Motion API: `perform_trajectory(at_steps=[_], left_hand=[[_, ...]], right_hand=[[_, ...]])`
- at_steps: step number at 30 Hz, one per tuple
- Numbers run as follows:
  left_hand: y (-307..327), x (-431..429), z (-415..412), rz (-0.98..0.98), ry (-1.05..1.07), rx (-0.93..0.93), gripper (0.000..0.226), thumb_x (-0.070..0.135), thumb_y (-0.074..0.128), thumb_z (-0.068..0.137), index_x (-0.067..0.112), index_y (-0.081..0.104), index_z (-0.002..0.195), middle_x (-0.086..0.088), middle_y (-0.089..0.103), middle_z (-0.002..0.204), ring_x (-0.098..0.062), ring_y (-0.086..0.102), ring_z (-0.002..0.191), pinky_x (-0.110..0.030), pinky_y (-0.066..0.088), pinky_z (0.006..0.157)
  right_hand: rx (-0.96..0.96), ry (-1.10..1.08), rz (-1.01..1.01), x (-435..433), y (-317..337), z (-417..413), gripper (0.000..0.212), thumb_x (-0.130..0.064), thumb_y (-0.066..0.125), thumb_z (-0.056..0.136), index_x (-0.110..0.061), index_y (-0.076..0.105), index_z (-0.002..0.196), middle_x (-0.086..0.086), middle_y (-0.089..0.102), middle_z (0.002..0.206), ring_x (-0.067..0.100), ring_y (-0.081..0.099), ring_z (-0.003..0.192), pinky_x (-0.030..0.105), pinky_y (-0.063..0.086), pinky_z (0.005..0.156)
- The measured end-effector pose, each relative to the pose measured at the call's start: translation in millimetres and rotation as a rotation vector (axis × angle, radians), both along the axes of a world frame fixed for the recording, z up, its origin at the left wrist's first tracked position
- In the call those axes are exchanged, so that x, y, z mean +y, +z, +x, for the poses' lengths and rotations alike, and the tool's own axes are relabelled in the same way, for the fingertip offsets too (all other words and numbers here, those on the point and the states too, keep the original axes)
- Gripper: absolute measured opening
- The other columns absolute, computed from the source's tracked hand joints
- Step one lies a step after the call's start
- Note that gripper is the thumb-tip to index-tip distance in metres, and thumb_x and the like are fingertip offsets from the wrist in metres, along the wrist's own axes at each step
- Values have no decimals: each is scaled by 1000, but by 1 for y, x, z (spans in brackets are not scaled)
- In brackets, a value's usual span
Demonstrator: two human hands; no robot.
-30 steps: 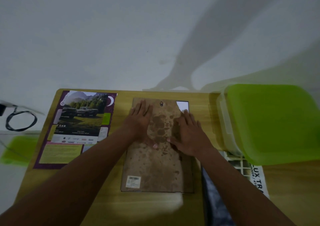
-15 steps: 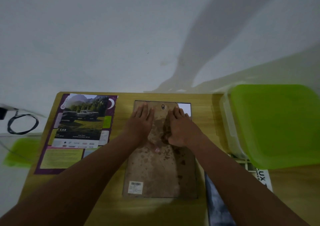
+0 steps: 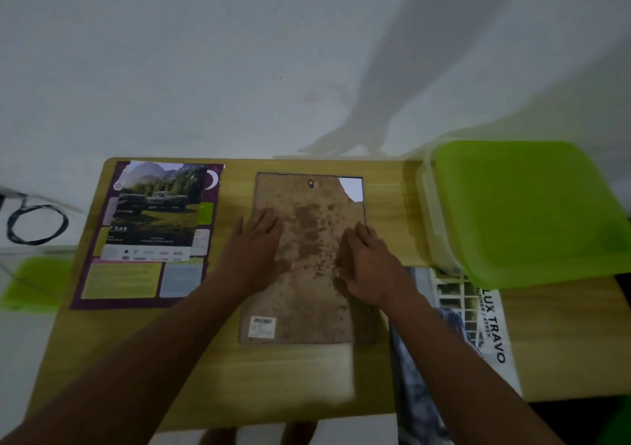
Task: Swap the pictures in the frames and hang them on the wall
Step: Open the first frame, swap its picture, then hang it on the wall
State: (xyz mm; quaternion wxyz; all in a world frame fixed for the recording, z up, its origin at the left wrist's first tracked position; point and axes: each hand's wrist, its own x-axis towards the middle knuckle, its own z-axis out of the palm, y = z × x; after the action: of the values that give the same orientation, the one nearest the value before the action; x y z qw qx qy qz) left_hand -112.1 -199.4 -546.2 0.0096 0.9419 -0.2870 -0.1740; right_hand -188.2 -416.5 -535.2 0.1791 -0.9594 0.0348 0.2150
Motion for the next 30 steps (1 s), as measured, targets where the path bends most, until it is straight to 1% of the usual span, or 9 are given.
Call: perform_trajectory(at_steps=[4, 6, 8, 10, 12, 16, 19, 26, 30], left_hand=[[1, 20, -31, 52, -88, 174, 124, 78, 58, 69, 19, -13, 152, -6, -29, 153, -25, -21, 146, -51, 0, 120], [-4, 25, -34, 93, -95, 190, 131, 80, 59, 64, 20, -20, 150, -8, -35, 151, -26, -26, 144, -56, -1, 118], [-8, 26, -33, 113, -95, 178, 132, 82, 56, 63, 19, -22, 149, -10, -33, 154, -25, -28, 143, -59, -2, 117], [-10, 25, -36, 144, -104, 162, 132, 83, 52, 63, 17, -22, 149, -11, -32, 155, -23, -31, 140, -60, -4, 114], [-10, 25, -38, 153, -100, 137, 131, 84, 50, 63, 17, -21, 150, -11, -30, 155, -22, -32, 138, -61, -4, 113], [6, 27, -30, 157, -128, 203, 134, 72, 68, 63, 18, -17, 152, -12, -25, 157, -25, -20, 146, -56, -3, 117], [7, 37, -32, 177, -150, 209, 141, 64, 79, 58, 21, -18, 151, -8, -27, 156, -24, -20, 146, -56, -2, 117], [1, 42, -36, 204, -135, 216, 138, 65, 75, 61, 23, -20, 150, -6, -30, 156, -21, -26, 144, -63, 2, 113], [8, 36, -33, 177, -103, 236, 112, 58, 64, 80, 22, -13, 152, -7, -23, 159, -22, -20, 146, -62, 3, 115]], right_hand=[[-37, 101, -39, 4, -3, -11, 77, -35, 53, 98, -9, 9, 156, 15, 6, 163, 33, 1, 151, 48, 10, 120], [-44, 128, -57, 7, -5, -12, 80, -39, 53, 97, -10, 8, 156, 17, 3, 163, 34, 0, 151, 50, 9, 122], [2, 151, -64, 14, -8, -18, 101, -57, 57, 89, -10, -1, 157, 21, -8, 162, 36, -9, 150, 51, 5, 123], [65, 168, -94, 22, -12, -24, 128, -80, 58, 72, -12, -12, 155, 24, -20, 159, 38, -19, 148, 52, 0, 122], [78, 172, -141, 26, -15, -25, 139, -87, 57, 63, -13, -18, 154, 28, -25, 156, 41, -23, 146, 53, -4, 121], [87, 160, -135, 27, -12, -21, 140, -85, 58, 65, -10, -20, 153, 30, -26, 155, 42, -25, 145, 52, -6, 121], [76, 160, -129, 30, -11, -21, 138, -83, 60, 67, -10, -19, 153, 29, -25, 155, 42, -23, 145, 52, -5, 121], [70, 134, -71, 31, -11, -28, 130, -77, 61, 72, -16, -18, 154, 25, -25, 157, 37, -23, 147, 48, -5, 122], [70, 128, -44, 32, -9, -27, 130, -76, 63, 72, -15, -17, 155, 25, -25, 157, 36, -24, 146, 48, -5, 122]])
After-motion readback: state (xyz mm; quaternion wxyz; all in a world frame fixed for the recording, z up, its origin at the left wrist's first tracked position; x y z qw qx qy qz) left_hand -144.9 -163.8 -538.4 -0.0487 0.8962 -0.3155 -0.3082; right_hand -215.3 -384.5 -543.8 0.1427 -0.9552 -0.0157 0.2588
